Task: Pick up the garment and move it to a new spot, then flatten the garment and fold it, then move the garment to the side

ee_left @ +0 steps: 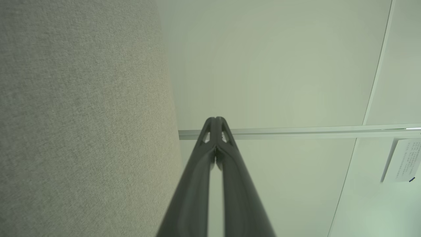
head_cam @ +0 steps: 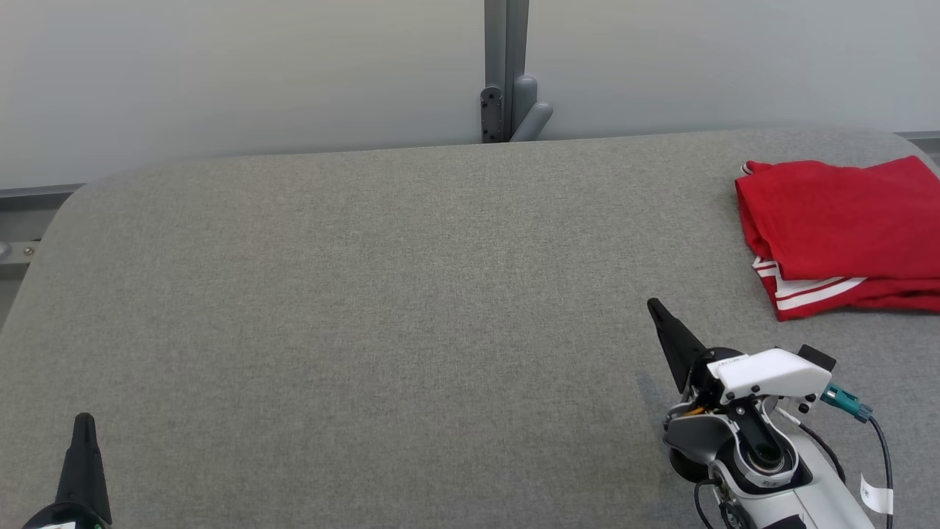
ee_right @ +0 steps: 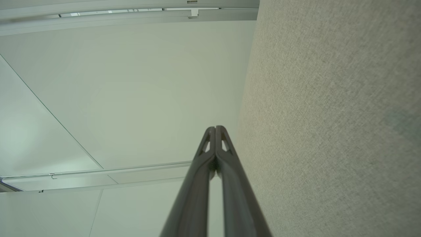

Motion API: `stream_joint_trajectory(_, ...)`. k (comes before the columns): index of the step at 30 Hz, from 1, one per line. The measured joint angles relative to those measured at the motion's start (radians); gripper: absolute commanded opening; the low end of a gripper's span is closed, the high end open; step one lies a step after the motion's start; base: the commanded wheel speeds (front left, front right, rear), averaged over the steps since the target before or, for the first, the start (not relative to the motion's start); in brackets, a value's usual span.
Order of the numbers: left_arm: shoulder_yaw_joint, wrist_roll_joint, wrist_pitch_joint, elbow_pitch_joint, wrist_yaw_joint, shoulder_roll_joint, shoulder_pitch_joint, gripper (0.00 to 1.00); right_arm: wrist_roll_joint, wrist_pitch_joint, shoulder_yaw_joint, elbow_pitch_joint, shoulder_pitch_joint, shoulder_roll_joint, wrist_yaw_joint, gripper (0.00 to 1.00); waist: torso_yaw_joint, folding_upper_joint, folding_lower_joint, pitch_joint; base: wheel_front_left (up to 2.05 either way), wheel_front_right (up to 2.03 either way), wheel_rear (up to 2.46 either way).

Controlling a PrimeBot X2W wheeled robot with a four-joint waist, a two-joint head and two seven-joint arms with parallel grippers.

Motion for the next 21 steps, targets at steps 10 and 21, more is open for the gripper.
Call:
stream_joint_trajectory(10,0.0,0.0,0.0,0.0,0.0,0.0,0.0,0.0,0.0,0.0,0.0,0.0,0.0,0.0,0.0,0.0,0.0,0.0,0.0,0.0,0.0,0.0,0.0)
stream_joint_trajectory(21,0.0,0.0,0.0,0.0,0.0,0.0,0.0,0.0,0.0,0.0,0.0,0.0,0.0,0.0,0.0,0.0,0.0,0.0,0.0,0.0,0.0,0.0,0.0)
